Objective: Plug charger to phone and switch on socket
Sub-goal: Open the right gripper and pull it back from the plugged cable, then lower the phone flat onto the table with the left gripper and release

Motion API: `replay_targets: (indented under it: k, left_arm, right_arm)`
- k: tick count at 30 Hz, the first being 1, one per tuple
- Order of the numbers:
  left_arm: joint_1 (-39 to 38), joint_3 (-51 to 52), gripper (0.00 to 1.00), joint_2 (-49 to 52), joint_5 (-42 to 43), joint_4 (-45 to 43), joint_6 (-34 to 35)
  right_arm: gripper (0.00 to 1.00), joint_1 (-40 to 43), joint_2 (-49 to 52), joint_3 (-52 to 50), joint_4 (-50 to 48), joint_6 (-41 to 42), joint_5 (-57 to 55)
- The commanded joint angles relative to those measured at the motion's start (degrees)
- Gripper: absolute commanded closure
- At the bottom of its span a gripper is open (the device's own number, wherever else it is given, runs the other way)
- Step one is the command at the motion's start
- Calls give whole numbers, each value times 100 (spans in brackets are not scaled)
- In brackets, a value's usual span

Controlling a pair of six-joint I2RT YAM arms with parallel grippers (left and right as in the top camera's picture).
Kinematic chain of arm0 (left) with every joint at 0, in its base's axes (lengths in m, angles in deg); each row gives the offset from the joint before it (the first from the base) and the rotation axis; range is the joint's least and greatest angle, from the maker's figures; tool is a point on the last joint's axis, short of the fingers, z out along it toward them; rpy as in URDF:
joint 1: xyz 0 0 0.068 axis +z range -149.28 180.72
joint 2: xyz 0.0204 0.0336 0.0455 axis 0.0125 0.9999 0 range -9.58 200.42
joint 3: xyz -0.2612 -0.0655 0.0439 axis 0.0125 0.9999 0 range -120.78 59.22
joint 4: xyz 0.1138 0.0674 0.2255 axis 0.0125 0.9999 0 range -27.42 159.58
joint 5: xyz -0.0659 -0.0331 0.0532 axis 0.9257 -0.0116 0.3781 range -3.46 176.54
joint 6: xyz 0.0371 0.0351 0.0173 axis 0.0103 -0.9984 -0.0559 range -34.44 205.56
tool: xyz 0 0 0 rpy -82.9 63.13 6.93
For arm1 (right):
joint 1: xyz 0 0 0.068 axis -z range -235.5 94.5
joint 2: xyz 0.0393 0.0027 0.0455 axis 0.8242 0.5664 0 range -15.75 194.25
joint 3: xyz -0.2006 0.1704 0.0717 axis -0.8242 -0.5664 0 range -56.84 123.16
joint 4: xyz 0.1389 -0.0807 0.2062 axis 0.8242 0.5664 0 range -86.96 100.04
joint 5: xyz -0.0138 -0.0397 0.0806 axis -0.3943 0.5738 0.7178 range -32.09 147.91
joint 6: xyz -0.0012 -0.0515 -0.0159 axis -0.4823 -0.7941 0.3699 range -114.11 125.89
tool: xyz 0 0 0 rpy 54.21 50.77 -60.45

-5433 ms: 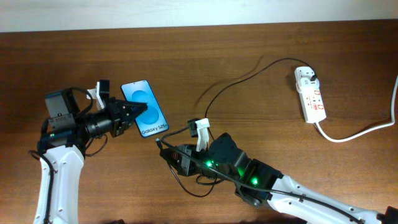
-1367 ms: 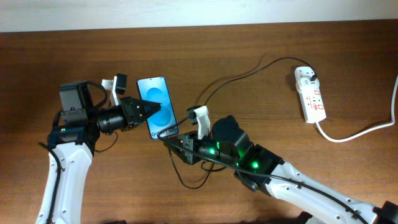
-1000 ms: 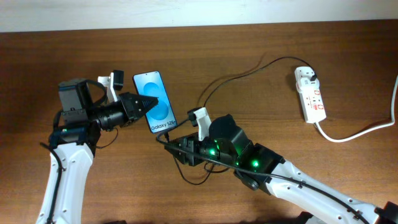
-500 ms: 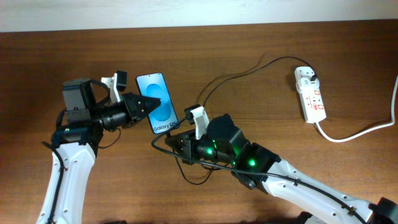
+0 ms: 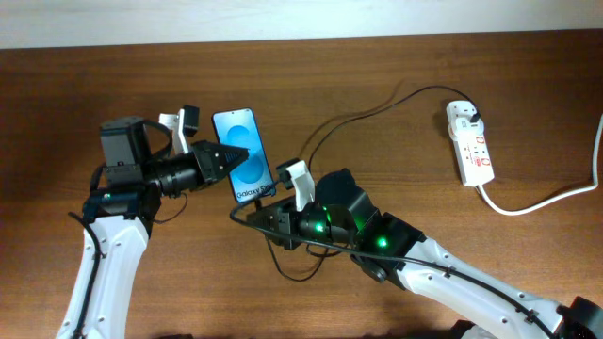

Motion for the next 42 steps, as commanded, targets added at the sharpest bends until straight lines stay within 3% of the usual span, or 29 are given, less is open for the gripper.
replay_targets:
  k: [1, 5, 10, 15, 19, 24, 27, 30, 38, 42]
  left_arm:
    - [-22, 0, 100, -35, -448, -31, -59]
    - [-22, 0, 100, -15, -472, -28, -667]
    - [-317, 0, 100, 1587, -590, -317, -1047]
    - [-529, 0, 100, 2894, -599, -651, -1443]
    - [-807, 0, 96, 3504, -1182, -776, -1436]
    - [-852, 0, 96, 4315, -1309, -811, -1410]
    - [-850, 0, 91, 4577, -1412, -785, -1333]
    - [-852, 0, 81, 4594, -2059, -706, -1021]
    - [-841, 0, 63, 4594, -2319, -470, -1019]
    - [-841, 0, 56, 4594, -3215, 70, -890]
  right_arm:
    - [59, 31, -284, 140, 284, -302, 107]
    - [26, 369, -929, 142, 1362, -686, -540]
    - [14, 940, -1965, 142, 3174, -831, -824]
    - [12, 935, -2083, 140, 3718, -833, -914]
    - [12, 933, -2083, 140, 3805, -833, -946]
    - [12, 933, -2083, 140, 3921, -835, -946]
    - [12, 933, -2083, 140, 3993, -837, -946]
    - [12, 933, -2083, 140, 4035, -1091, -946]
    - [11, 933, -2083, 140, 4035, -1110, -946]
    - [11, 933, -2083, 140, 4033, -1113, -949]
